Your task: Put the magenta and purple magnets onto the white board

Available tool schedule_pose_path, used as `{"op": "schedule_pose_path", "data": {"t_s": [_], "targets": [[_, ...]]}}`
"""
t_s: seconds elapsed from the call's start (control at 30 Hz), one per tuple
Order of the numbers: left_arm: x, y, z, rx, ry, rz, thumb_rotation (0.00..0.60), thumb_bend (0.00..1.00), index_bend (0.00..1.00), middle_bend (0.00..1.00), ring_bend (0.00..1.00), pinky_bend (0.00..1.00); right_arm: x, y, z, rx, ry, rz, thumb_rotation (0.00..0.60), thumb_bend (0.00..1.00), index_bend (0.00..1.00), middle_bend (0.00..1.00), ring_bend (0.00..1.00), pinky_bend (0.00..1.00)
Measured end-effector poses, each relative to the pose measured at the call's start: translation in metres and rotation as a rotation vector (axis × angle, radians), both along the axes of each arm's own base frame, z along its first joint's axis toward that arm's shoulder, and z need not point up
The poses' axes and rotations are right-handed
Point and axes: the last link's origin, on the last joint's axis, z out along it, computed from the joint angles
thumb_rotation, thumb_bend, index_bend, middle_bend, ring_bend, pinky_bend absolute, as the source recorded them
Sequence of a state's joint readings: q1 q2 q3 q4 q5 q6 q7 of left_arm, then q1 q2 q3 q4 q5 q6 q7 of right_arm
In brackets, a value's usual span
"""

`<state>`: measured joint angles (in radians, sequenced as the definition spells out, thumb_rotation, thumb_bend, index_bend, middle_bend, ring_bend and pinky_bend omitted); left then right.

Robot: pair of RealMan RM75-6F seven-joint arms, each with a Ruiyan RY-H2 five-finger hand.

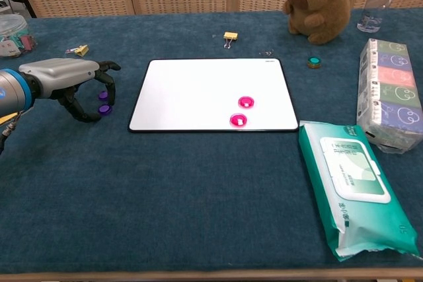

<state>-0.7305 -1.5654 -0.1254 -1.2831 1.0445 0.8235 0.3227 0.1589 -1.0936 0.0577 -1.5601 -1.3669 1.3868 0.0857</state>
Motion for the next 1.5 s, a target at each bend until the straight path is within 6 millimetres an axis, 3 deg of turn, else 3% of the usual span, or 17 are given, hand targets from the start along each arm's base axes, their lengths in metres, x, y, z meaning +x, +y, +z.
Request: {"op": "schedule_pose_path", "data": {"t_s": [0.53,0.8,0.97,1.2,1.5], "targets": [[0.009,-0.001,0.003,0.01,-0.034,-0.013,0.6,0.31,0.57,0.0,0.0,0.0,-0.001,0.0,0.002,-0.004,-0.005,-0.004,0.6,0.0,0.15,0.0,0.0,0.0],[0.048,-0.005,0.007,-0.006,-0.062,-0.102,0.6,0.31,0.57,0.0,0.0,0.0,-0.002,-0.002,0.002,-0.002,-0.014,-0.009,0.6,0.0,0.14,0.0,0.0,0.0],[0.067,-0.006,-0.004,-0.028,-0.025,-0.144,0.6,0.31,0.57,0.0,0.0,0.0,-0.002,-0.002,0.002,-0.001,-0.014,-0.008,0.6,0.0,0.14,0.0,0.0,0.0],[0.092,-0.012,-0.034,-0.075,-0.004,-0.17,0.6,0.31,0.57,0.0,0.0,0.0,-0.003,-0.002,0.003,-0.003,-0.014,-0.012,0.6,0.0,0.14,0.0,0.0,0.0],[0.101,-0.011,-0.043,-0.064,-0.007,-0.167,0.6,0.31,0.57,0.0,0.0,0.0,-0.005,-0.003,0.005,-0.009,-0.02,-0.018,0.6,0.0,0.14,0.0,0.0,0.0]]}}
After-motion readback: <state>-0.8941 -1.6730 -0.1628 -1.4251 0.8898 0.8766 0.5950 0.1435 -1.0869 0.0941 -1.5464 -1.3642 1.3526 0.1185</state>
